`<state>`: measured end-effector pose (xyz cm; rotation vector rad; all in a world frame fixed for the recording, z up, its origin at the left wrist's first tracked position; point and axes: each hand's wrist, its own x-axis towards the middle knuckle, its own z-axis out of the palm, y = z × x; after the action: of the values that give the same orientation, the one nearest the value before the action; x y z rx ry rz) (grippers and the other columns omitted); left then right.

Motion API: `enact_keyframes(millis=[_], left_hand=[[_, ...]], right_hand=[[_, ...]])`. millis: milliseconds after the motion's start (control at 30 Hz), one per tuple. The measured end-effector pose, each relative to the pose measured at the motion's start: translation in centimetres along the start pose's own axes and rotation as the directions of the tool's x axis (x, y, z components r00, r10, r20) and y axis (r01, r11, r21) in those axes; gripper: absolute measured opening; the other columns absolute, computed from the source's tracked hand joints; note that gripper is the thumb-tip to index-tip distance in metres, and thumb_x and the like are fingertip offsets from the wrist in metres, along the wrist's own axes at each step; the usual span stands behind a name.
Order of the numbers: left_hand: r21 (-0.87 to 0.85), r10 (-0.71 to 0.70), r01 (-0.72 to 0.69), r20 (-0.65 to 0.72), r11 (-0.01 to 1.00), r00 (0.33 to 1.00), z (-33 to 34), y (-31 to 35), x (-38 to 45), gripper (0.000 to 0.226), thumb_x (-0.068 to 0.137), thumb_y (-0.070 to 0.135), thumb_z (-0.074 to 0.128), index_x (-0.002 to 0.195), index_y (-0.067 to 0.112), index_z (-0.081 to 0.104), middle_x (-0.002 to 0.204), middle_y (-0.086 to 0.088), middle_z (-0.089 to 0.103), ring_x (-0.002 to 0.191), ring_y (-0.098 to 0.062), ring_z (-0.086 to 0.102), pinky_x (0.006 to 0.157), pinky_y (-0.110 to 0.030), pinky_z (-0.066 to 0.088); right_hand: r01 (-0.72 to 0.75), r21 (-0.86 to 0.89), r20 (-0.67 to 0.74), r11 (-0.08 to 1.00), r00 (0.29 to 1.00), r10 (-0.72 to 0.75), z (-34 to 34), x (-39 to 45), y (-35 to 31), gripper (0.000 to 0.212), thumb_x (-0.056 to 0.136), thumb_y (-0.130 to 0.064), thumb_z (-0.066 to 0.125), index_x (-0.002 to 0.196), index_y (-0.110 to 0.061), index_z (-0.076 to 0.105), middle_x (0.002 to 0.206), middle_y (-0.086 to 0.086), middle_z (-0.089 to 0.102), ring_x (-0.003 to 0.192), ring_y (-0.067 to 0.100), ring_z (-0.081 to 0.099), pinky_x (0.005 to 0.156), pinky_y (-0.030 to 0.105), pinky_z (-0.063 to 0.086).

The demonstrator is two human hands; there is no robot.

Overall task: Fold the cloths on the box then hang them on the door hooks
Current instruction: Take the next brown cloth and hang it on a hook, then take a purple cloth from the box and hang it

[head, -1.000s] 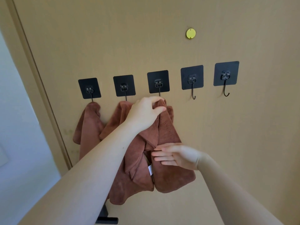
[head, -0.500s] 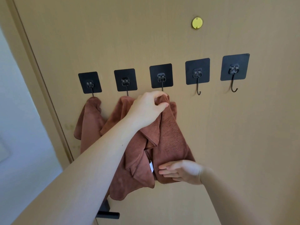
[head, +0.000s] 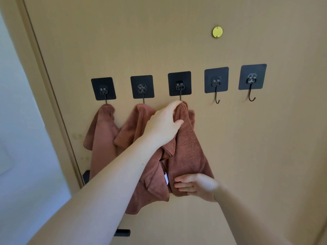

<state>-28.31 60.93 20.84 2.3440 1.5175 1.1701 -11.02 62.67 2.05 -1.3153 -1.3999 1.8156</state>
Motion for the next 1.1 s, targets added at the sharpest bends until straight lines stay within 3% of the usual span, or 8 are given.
enact_keyframes(millis=[233, 367, 433, 533, 633, 800, 1000, 1100], left_hand=[[0.035, 0.027, -0.029, 0.071, 0.999, 0.997, -1.0, -0.6, -1.6, 0.066, 0.097, 0.027, 0.064, 0.153, 0.035, 0.031, 0.134, 0.002, 0.063, 0.120, -0.022, 0.062, 0.102, -0.044, 0.051], [0.070, 0.091, -0.090, -0.021, 0.993, 0.996, -0.4, -1.0, -3.4, 0.063, 0.096, 0.027, 0.066, 0.152, 0.029, 0.036, 0.142, -0.001, 0.055, 0.128, -0.023, 0.053, 0.106, -0.043, 0.047], [0.121, 0.153, -0.139, -0.114, 0.983, 0.982, 0.3, -1.1, -4.5, 0.052, 0.096, 0.028, 0.066, 0.145, 0.026, 0.048, 0.133, -0.002, 0.058, 0.122, -0.023, 0.053, 0.103, -0.042, 0.047], [0.098, 0.200, -0.184, -0.195, 0.978, 0.960, 1.6, -1.5, -6.5, 0.018, 0.097, 0.032, 0.065, 0.113, 0.030, 0.070, 0.100, 0.013, 0.064, 0.092, -0.006, 0.054, 0.083, -0.034, 0.052], [-0.046, 0.063, -0.067, -0.089, 0.997, 0.994, 3.1, -1.8, -8.0, 0.007, 0.096, 0.035, 0.064, 0.097, 0.038, 0.070, 0.082, 0.020, 0.067, 0.074, -0.004, 0.059, 0.077, -0.035, 0.055], [-0.235, -0.096, 0.109, 0.067, 0.966, 0.993, 6.7, -0.5, -11.2, 0.007, 0.095, 0.034, 0.065, 0.091, 0.039, 0.069, 0.076, 0.018, 0.070, 0.077, -0.009, 0.068, 0.083, -0.043, 0.056], [-0.319, -0.148, 0.217, 0.227, 0.922, 0.963, 13.5, 4.3, -16.0, 0.012, 0.096, 0.028, 0.066, 0.086, 0.034, 0.071, 0.074, 0.014, 0.071, 0.067, -0.007, 0.064, 0.074, -0.037, 0.055], [-0.351, -0.140, 0.259, 0.328, 0.900, 0.934, 16.8, 7.9, -18.7, 0.017, 0.096, 0.025, 0.065, 0.084, 0.035, 0.070, 0.075, 0.013, 0.072, 0.067, -0.016, 0.064, 0.074, -0.038, 0.055]], right_hand=[[0.001, -0.053, -0.035, 0.999, 0.999, -0.003, 1.1, -1.9, 0.5, 0.058, 0.075, -0.037, 0.072, 0.132, -0.027, 0.066, 0.126, -0.005, 0.074, 0.124, 0.012, 0.064, 0.114, 0.035, 0.037], [-0.015, -0.076, 0.009, 0.997, 1.000, 0.016, 1.1, -3.2, 0.8, 0.054, 0.080, -0.037, 0.073, 0.132, -0.027, 0.065, 0.128, -0.004, 0.073, 0.126, 0.016, 0.064, 0.118, 0.040, 0.039], [0.008, -0.056, 0.016, 0.998, 1.000, -0.007, 1.3, -4.0, 0.9, 0.049, 0.087, -0.031, 0.072, 0.134, -0.023, 0.064, 0.128, -0.002, 0.073, 0.125, 0.017, 0.065, 0.117, 0.042, 0.041], [0.038, -0.035, 0.005, 0.999, 0.999, -0.038, 1.4, -5.2, 0.7, 0.039, 0.097, -0.021, 0.066, 0.136, -0.019, 0.062, 0.128, 0.002, 0.073, 0.122, 0.020, 0.067, 0.114, 0.042, 0.045], [0.061, -0.041, 0.006, 0.997, 0.998, -0.060, 0.8, -6.8, 0.5, 0.037, 0.098, -0.019, 0.064, 0.135, -0.017, 0.062, 0.127, 0.004, 0.073, 0.120, 0.022, 0.069, 0.113, 0.044, 0.046], [0.129, -0.033, -0.056, 0.991, 0.990, -0.131, -0.7, -10.8, 1.2, 0.030, 0.098, -0.016, 0.066, 0.127, -0.010, 0.066, 0.121, 0.008, 0.075, 0.116, 0.023, 0.071, 0.110, 0.043, 0.049], [0.121, -0.078, -0.216, 0.990, 0.967, -0.135, -3.6, -18.6, 5.8, 0.026, 0.095, -0.018, 0.069, 0.121, -0.011, 0.069, 0.115, 0.006, 0.077, 0.112, 0.017, 0.072, 0.108, 0.040, 0.051], [0.080, -0.102, -0.326, 0.992, 0.939, -0.110, -5.4, -23.1, 9.1, 0.022, 0.093, -0.017, 0.070, 0.114, -0.010, 0.072, 0.108, 0.005, 0.079, 0.105, 0.017, 0.075, 0.104, 0.040, 0.055]])
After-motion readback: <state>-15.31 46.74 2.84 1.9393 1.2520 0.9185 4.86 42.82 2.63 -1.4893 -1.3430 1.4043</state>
